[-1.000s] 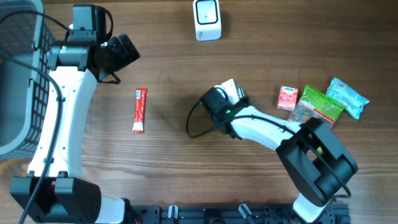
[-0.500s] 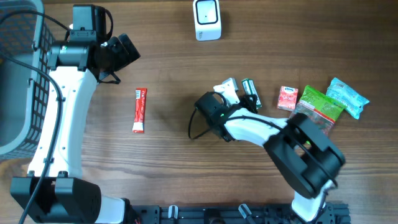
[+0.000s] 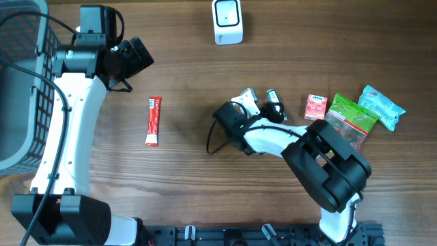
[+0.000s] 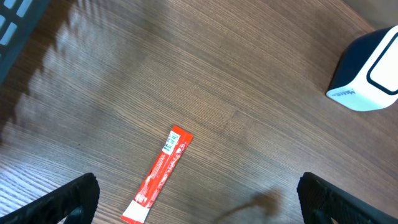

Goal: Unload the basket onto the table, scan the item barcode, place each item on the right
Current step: 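Hold the green box above the table, turning its barcode side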

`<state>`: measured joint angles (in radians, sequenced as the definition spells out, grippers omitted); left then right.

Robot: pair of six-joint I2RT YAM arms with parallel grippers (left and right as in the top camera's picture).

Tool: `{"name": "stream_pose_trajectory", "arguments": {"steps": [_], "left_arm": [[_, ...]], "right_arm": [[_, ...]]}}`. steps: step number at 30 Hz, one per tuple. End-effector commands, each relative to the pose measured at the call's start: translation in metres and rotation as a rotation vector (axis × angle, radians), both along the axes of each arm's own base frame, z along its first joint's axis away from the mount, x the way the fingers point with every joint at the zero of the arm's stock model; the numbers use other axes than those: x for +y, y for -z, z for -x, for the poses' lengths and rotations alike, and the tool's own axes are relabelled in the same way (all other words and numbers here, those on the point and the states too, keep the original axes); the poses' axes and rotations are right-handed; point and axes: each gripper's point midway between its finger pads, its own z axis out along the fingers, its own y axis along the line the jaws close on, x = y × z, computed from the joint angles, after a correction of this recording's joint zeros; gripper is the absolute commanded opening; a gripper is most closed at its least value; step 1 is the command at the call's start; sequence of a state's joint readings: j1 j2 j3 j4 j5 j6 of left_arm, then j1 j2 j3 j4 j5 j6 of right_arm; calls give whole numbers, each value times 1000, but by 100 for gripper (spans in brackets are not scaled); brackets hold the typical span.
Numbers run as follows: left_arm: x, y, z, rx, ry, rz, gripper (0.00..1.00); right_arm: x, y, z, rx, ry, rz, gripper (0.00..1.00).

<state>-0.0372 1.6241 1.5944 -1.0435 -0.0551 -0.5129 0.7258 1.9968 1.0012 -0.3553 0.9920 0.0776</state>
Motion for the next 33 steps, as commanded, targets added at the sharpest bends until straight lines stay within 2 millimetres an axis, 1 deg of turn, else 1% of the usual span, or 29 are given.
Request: {"name": "stream_pose_trajectory", "arguments": {"steps": [1, 2, 5, 7, 9, 10, 11, 13, 15, 18, 21, 24, 26, 27, 29, 31, 33], "left_arm": [[2, 0, 1, -3, -3, -4, 100], [2, 0, 1, -3, -3, -4, 100], [2, 0, 1, -3, -2, -4, 100], [2, 0, 1, -3, -3, -4, 100], [2, 0, 1, -3, -3, -4, 100], [2, 0, 1, -3, -3, -4, 100], [2, 0, 1, -3, -3, -4, 100], [2, 0, 1, -3, -3, -4, 100], [2, 0, 1, -3, -3, -4, 100], [2, 0, 1, -3, -3, -4, 100], [2, 0, 1, -3, -3, -4, 100], [2, 0, 1, -3, -3, -4, 100], [2, 0, 1, -3, -3, -4, 100], [2, 0, 1, -3, -3, -4, 100], [2, 0, 1, -3, -3, -4, 100], [2, 0, 1, -3, -3, -4, 100], [2, 0, 1, -3, -3, -4, 100]], "right_arm": [[26, -7, -5, 56, -38, -229, 61], [25, -17, -9, 39, -34, -268, 64], [22, -44, -16, 23, -25, -412, 68], [28, -50, -15, 96, -60, -576, 72], [32, -52, -9, 222, -141, -720, 72], [31, -51, -6, 274, -164, -786, 73], [25, -49, -6, 308, -164, -840, 72], [0, -41, -11, 334, -98, -906, 73], [-13, -31, -11, 372, -74, -954, 73], [-4, -20, -3, 460, -152, -1025, 73], [-3, -3, 0, 502, -133, -1013, 73], [-2, 8, 2, 523, -124, -1010, 73], [-2, 8, 0, 518, -126, -1010, 65], [-3, 8, -1, 511, -121, -1005, 57], [-10, 9, -4, 484, -64, -988, 47], [-15, 10, -6, 462, -5, -987, 42], [-14, 10, -6, 451, 41, -1018, 41]]}}
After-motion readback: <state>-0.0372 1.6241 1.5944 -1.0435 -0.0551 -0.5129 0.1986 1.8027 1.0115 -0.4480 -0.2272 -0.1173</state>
